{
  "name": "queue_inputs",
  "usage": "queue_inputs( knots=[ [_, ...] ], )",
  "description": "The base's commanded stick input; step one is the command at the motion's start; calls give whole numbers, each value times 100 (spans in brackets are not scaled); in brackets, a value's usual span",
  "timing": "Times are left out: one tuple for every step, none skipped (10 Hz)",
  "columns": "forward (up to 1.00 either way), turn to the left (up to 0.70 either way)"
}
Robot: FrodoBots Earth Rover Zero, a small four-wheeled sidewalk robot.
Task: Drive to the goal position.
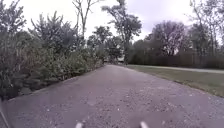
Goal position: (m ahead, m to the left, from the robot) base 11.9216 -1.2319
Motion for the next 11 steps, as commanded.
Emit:
queue_inputs(
  knots=[
    [70,0],
    [70,0],
    [70,0],
    [70,0],
    [70,0],
    [70,0],
    [70,0],
    [70,0],
    [70,0],
    [70,0],
    [70,0]
  ],
)
